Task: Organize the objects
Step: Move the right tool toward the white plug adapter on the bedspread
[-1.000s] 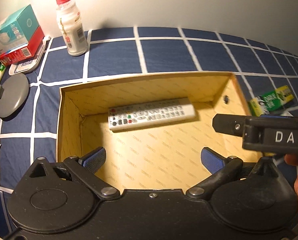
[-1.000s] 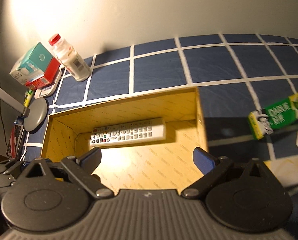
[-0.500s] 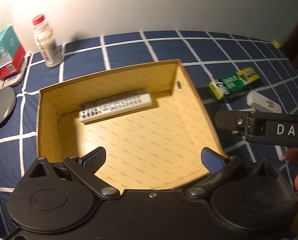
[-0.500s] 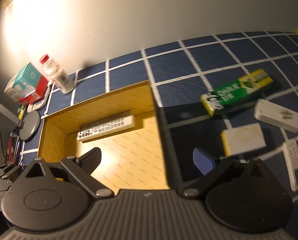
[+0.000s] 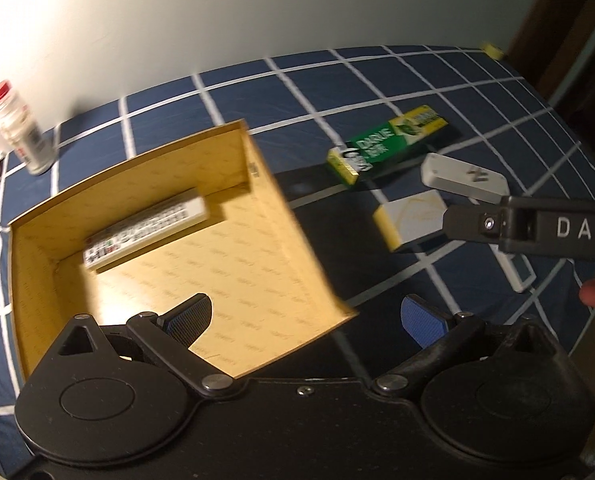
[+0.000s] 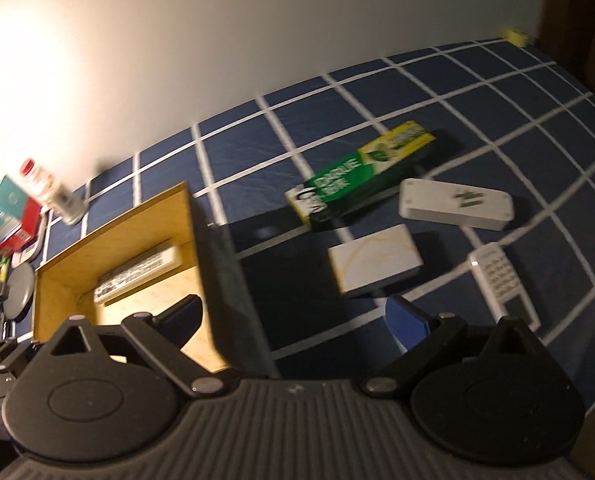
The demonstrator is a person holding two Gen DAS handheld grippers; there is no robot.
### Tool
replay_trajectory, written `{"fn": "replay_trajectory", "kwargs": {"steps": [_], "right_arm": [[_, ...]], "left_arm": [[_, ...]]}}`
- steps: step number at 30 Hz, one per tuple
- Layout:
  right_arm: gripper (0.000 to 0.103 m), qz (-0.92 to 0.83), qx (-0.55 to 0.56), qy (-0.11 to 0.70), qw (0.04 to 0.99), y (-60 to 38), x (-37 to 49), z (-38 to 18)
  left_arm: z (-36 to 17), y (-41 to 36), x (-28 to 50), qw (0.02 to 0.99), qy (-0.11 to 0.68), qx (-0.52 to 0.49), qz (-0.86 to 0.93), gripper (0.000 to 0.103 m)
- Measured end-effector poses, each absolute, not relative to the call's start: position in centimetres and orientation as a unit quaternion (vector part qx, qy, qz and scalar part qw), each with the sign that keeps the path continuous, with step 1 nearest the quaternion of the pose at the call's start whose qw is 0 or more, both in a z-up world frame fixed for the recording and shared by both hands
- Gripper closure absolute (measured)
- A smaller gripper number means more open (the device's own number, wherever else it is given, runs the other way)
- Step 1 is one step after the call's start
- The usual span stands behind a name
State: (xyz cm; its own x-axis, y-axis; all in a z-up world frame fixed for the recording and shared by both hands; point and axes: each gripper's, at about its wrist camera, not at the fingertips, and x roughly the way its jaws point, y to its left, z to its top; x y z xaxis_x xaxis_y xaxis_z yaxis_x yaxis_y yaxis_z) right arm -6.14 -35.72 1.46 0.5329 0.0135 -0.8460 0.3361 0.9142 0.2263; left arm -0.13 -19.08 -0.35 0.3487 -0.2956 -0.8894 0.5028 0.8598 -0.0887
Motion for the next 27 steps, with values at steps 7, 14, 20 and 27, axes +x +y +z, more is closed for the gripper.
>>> {"fn": "replay_trajectory", "kwargs": {"steps": [7, 14, 20, 27], "right_arm": [[0.005, -0.125, 0.205, 0.470, 0.849, -41.3, -6.7, 1.4], [0.006, -0.144, 0.207, 0.471, 0.845, -47.3, -6.2, 0.7], [0.006, -0.162, 0.223, 0.474, 0.836, -52.8, -5.5, -0.8], [0.006, -0.169, 0.242, 0.491, 0.820, -57.8, -3.7, -3.3]], "left_arm": [[-0.8, -23.7, 0.0, 0.811, 0.517, 0.107, -0.252, 0.000], [-1.7, -28.5, 1.0, 0.803, 0.525, 0.113, -0.257, 0.000], [-3.3, -32.9, 2.1, 0.792, 0.538, 0.124, -0.260, 0.000], [-5.3, -37.1, 3.3, 0.780, 0.553, 0.138, -0.257, 0.000]]}}
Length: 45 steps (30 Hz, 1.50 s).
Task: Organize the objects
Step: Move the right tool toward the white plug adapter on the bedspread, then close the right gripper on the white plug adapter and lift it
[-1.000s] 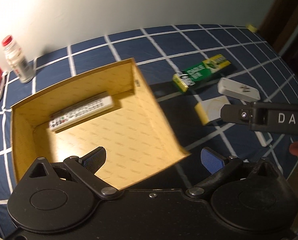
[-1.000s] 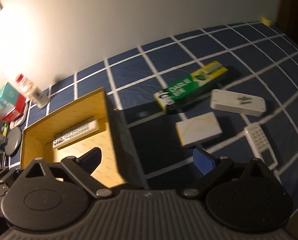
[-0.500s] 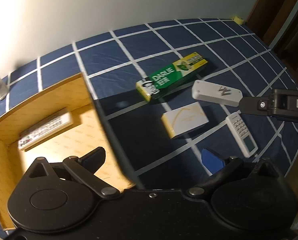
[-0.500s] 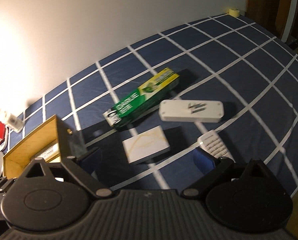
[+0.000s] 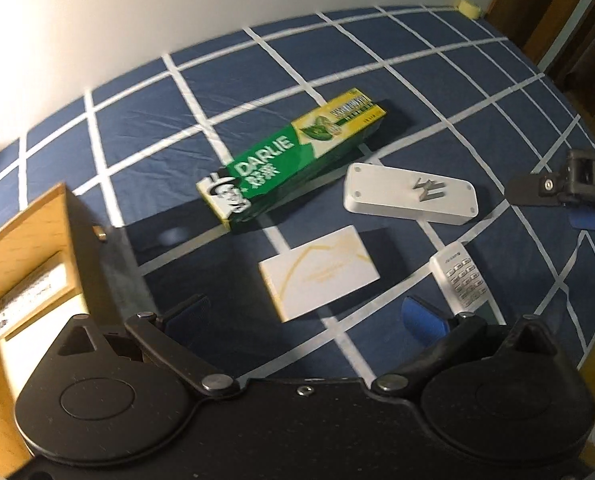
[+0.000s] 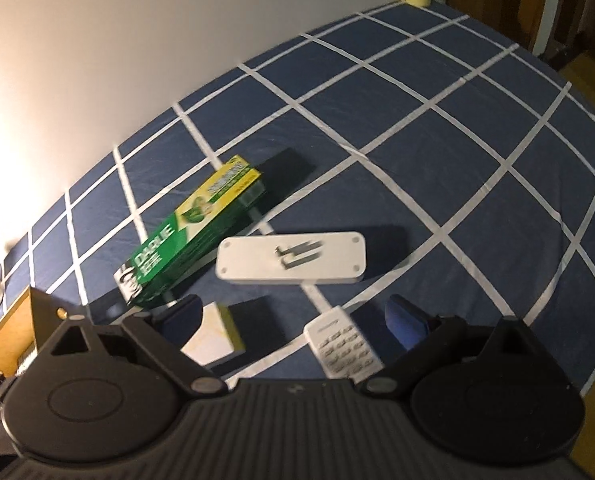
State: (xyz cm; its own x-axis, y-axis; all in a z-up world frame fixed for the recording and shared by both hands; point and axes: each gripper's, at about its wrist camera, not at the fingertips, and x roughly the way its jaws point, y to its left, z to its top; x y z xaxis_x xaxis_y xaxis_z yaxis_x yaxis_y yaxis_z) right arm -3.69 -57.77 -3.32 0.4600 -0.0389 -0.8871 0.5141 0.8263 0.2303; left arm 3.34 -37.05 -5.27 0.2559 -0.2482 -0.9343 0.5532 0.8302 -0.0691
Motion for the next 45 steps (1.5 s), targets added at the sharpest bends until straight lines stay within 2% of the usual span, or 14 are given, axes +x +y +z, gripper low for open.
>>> {"fn": "replay_trajectory", "kwargs": {"steps": [16, 24, 34, 45], "right_arm": [[0.006, -0.161, 0.291, 0.536, 0.776, -63.4, 1.9, -9.6], [0.008, -0.160, 0.302, 0.566, 0.750, -64.0, 3.9, -13.7], [0.009, -0.170, 0.311, 0.579, 0.734, -64.6, 5.0, -16.2], [0.021, -0.161, 0.315, 0.586, 0.729, -65.0, 6.0, -17.0]], "left_arm": [[-10.2, -46.0, 7.7, 0.733, 0.585, 0.177, -0.297, 0.000], [-14.2, -48.0, 9.5, 0.704, 0.621, 0.168, -0.302, 0.000], [-16.5, -50.6, 11.2, 0.685, 0.632, 0.164, -0.323, 0.000], [-17.6, -52.3, 12.5, 0.673, 0.639, 0.161, -0.335, 0.000]]}}
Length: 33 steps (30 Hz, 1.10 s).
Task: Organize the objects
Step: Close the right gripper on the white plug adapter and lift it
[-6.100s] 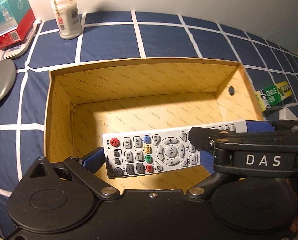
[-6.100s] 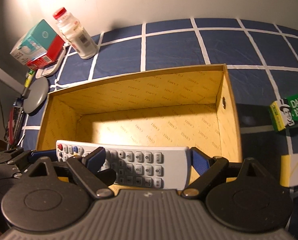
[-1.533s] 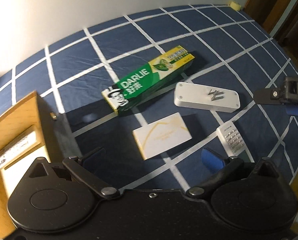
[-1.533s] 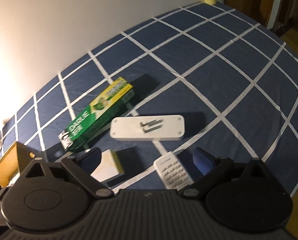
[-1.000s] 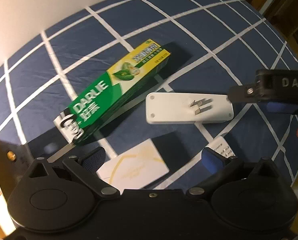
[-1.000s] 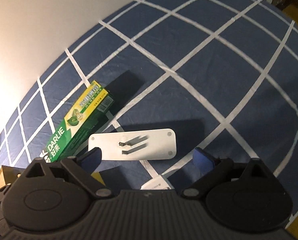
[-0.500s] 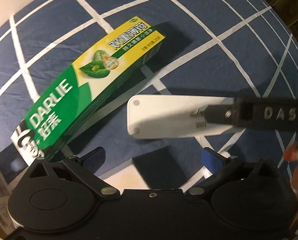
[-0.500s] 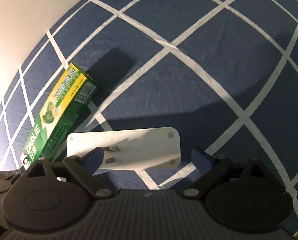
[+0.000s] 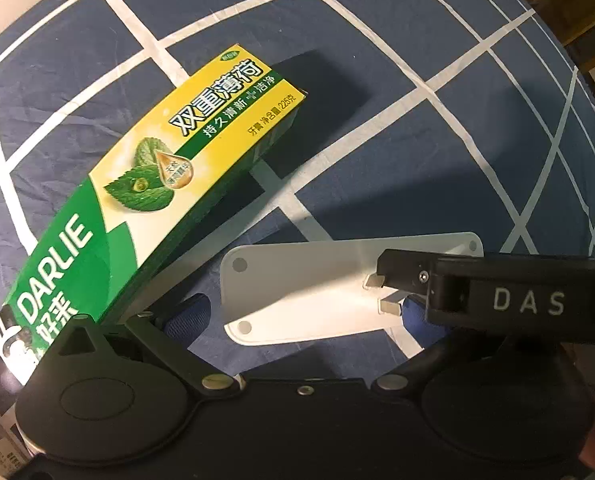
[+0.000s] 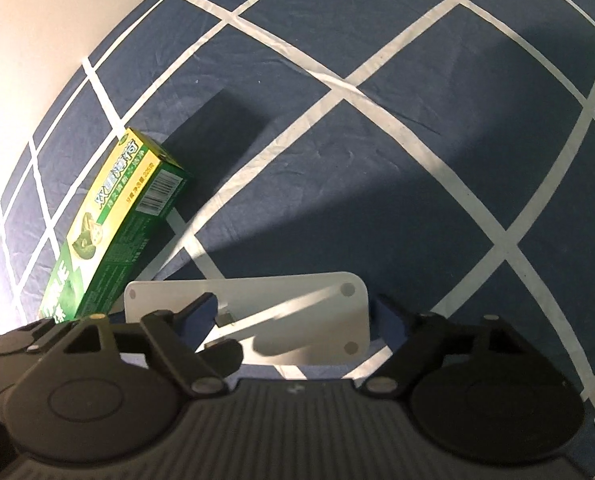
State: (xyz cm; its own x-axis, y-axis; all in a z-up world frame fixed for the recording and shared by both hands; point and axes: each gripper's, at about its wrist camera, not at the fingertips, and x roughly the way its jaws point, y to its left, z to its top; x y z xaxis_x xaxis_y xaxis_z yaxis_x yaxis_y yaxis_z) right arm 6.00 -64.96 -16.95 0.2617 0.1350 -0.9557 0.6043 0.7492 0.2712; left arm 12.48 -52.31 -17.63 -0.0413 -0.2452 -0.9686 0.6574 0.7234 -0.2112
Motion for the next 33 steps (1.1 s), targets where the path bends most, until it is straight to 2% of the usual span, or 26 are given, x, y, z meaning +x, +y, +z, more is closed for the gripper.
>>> {"fn": "replay_trajectory", "kwargs": {"steps": [19, 33], "right_arm": [[0.021, -0.149, 0.314, 0.585, 0.733, -64.7, 5.5, -16.7], [0.021, -0.108, 0.293, 0.551, 0.773, -62.2, 3.5, -11.2]], "left_arm": [[-17.2, -52.6, 12.0, 0.671, 0.639, 0.171, -0.334, 0.005], [-10.7, -49.2, 9.5, 0.719, 0.603, 0.163, -0.306, 0.006]]}}
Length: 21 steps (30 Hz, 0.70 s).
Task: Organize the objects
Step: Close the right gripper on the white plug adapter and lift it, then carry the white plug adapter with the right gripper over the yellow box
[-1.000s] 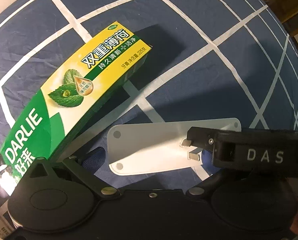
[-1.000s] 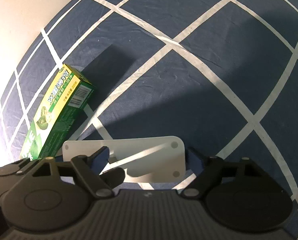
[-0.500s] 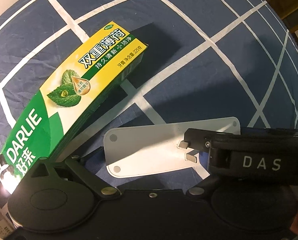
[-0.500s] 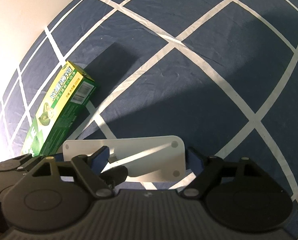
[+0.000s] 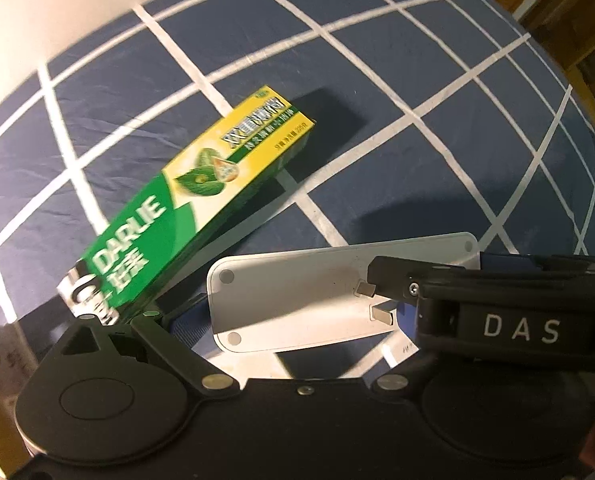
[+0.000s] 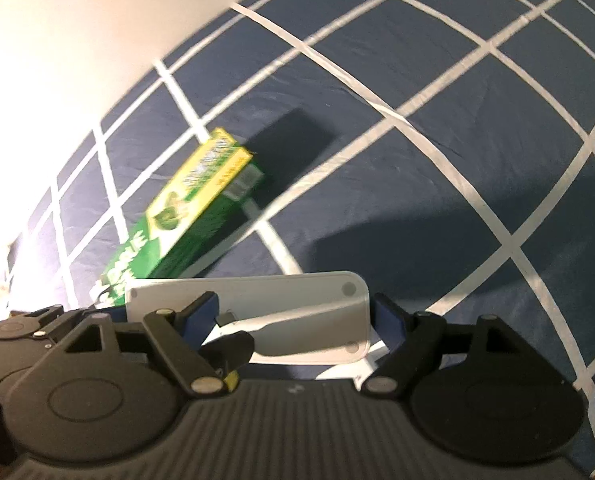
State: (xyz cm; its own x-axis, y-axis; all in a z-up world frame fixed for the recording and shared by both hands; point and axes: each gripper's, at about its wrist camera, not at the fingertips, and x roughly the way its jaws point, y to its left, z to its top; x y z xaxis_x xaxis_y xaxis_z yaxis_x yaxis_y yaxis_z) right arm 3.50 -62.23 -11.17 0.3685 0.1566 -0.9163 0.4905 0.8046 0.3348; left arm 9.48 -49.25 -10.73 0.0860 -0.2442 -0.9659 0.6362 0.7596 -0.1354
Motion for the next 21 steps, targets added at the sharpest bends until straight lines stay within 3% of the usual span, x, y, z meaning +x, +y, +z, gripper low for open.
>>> {"fn": "replay_trajectory", "kwargs": {"steps": [21], "right_arm": [[0.021, -0.034, 0.252, 0.527, 0.811, -50.6, -0.2, -4.3]], "left_arm": [[-3.7, -36.8, 4.9, 0.775, 0.570, 0.123, -0.243, 0.007]]}}
